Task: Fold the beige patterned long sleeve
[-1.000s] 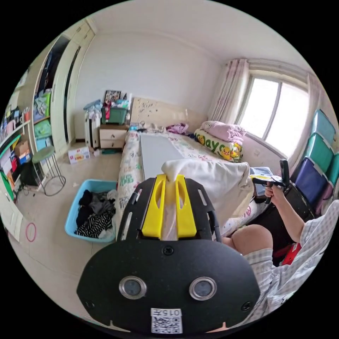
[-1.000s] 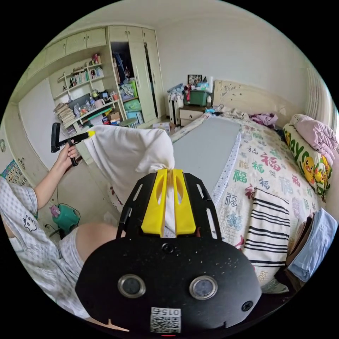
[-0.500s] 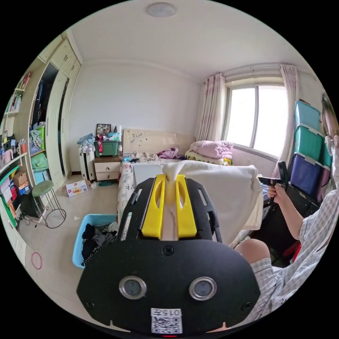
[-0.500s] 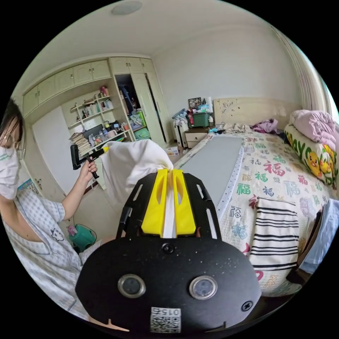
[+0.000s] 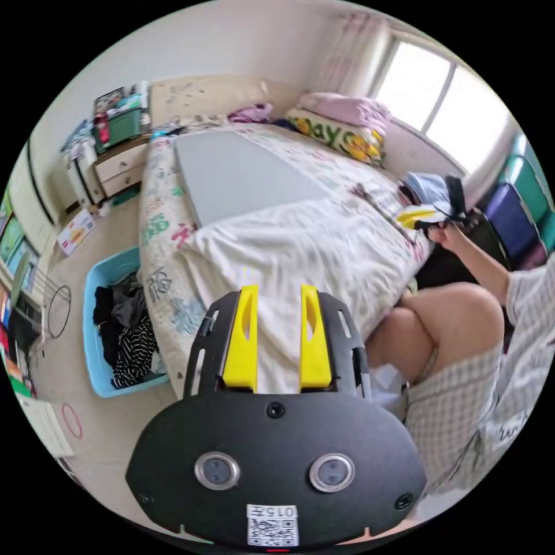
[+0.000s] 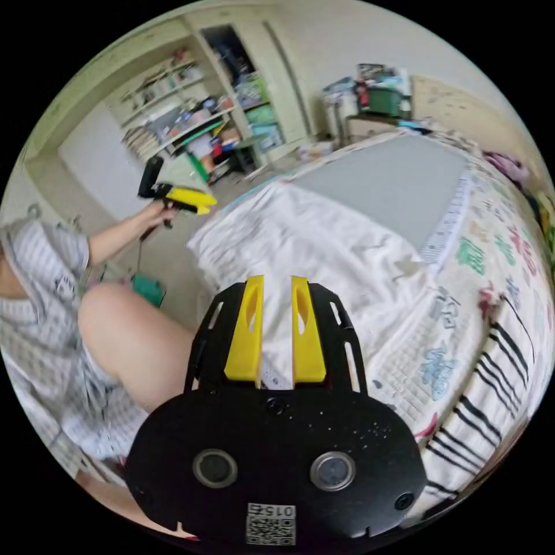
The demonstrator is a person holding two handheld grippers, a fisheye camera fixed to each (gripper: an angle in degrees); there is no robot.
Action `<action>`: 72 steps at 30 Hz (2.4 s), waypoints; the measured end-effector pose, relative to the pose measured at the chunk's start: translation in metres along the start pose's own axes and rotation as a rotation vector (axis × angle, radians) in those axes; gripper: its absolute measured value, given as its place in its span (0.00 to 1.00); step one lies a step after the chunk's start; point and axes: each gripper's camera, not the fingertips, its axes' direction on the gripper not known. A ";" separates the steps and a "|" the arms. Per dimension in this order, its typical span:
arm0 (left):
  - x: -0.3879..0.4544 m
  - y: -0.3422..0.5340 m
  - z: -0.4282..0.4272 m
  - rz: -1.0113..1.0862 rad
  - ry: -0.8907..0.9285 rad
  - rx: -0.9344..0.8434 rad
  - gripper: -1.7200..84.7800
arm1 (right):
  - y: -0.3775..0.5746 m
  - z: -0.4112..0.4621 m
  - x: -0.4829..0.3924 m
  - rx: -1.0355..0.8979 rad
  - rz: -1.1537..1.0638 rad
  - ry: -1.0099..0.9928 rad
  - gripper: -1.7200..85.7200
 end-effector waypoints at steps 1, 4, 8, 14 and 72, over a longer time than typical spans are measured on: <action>0.007 0.006 0.004 0.032 0.021 -0.015 0.15 | -0.005 0.026 -0.021 -0.085 -0.092 -0.049 0.12; 0.041 0.024 0.022 0.154 0.076 -0.086 0.17 | -0.022 0.083 -0.065 -0.254 -0.269 -0.059 0.13; 0.066 0.023 0.048 0.232 0.089 -0.157 0.18 | -0.053 0.134 -0.098 -0.396 -0.370 -0.034 0.15; 0.081 0.017 0.076 0.323 0.003 -0.214 0.16 | -0.075 0.173 -0.117 -0.455 -0.428 0.051 0.12; -0.141 0.134 0.025 -0.533 0.138 -0.096 0.02 | 0.285 0.214 0.095 -0.045 0.741 -0.008 0.03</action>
